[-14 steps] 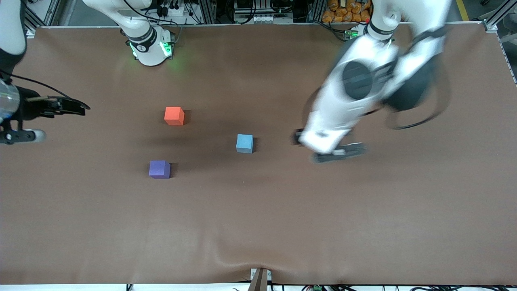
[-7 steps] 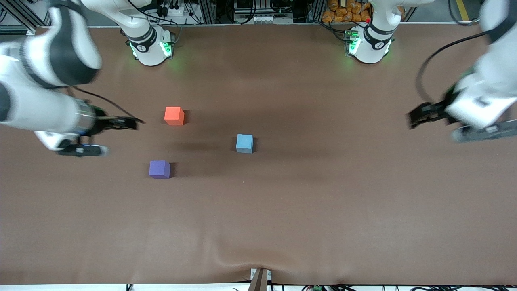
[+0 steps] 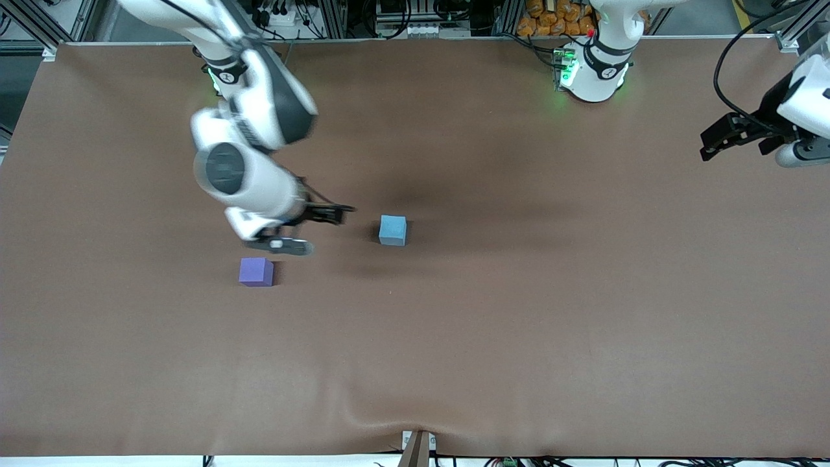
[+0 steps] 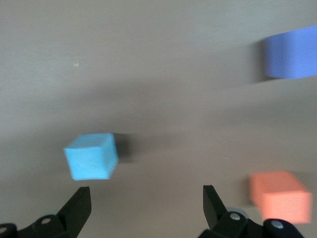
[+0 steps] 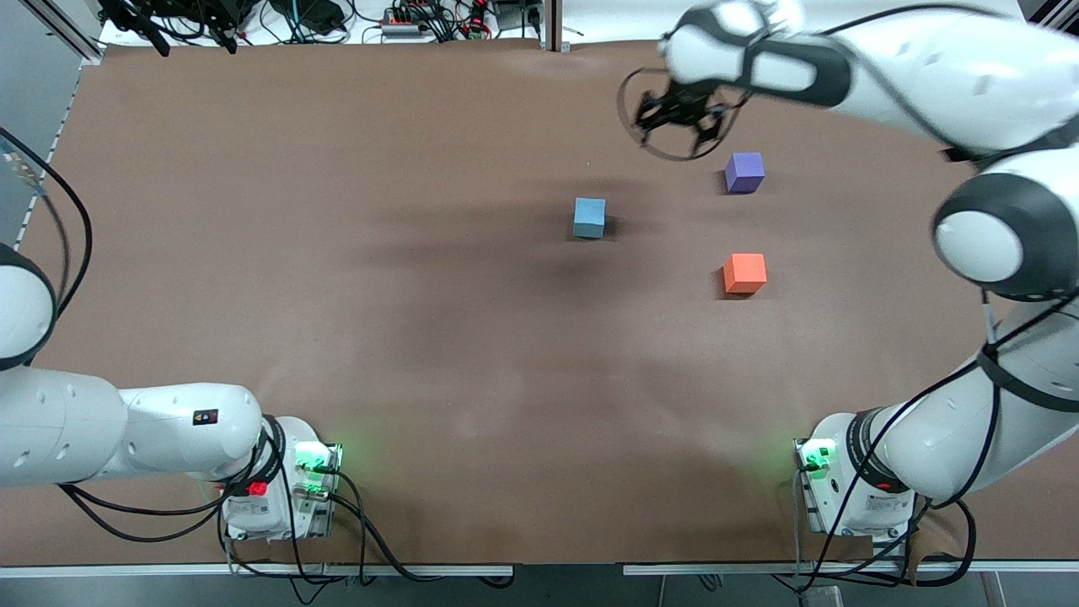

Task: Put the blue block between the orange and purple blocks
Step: 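Lower the right gripper onto the light-blue cube and grasp it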

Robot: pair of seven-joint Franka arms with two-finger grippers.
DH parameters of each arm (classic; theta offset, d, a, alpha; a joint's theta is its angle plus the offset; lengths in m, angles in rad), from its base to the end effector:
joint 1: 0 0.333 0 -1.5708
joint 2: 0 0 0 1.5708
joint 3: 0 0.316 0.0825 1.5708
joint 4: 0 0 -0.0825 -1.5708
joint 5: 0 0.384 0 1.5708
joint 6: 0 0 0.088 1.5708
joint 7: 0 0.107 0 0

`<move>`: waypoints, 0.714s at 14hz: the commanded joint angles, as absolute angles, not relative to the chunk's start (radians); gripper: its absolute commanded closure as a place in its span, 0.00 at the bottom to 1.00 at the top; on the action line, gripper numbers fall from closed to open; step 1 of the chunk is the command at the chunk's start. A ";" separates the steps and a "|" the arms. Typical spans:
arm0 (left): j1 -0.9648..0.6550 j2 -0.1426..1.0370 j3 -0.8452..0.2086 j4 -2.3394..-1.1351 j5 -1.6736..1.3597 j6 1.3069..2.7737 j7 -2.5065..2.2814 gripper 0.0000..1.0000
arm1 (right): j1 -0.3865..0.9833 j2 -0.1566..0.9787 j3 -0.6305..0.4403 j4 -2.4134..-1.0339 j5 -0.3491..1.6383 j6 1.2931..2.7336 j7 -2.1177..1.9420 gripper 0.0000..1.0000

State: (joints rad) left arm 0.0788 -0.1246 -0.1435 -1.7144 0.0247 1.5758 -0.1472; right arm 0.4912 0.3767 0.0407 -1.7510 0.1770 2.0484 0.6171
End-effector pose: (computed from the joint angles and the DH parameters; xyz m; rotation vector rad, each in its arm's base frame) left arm 0.5137 -0.0352 0.6232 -3.0950 -0.1292 0.0166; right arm 0.5497 0.3322 0.3510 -3.0218 0.2655 0.2408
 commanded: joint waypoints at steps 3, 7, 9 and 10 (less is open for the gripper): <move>0.081 -0.141 -0.164 -1.727 0.006 1.588 -0.143 0.00 | 0.581 0.511 0.026 -1.740 0.189 2.210 0.646 0.00; 0.083 -0.137 -0.212 -1.723 0.011 1.582 -0.138 0.00 | 0.627 0.578 0.026 -1.738 0.181 2.315 0.647 0.00; 0.086 -0.137 -0.215 -1.724 0.011 1.582 -0.135 0.00 | 0.650 0.591 0.026 -1.738 0.183 2.351 0.647 0.00; 0.086 -0.135 -0.215 -1.724 0.011 1.582 -0.135 0.00 | 0.655 0.598 0.026 -1.738 0.181 2.355 0.647 0.00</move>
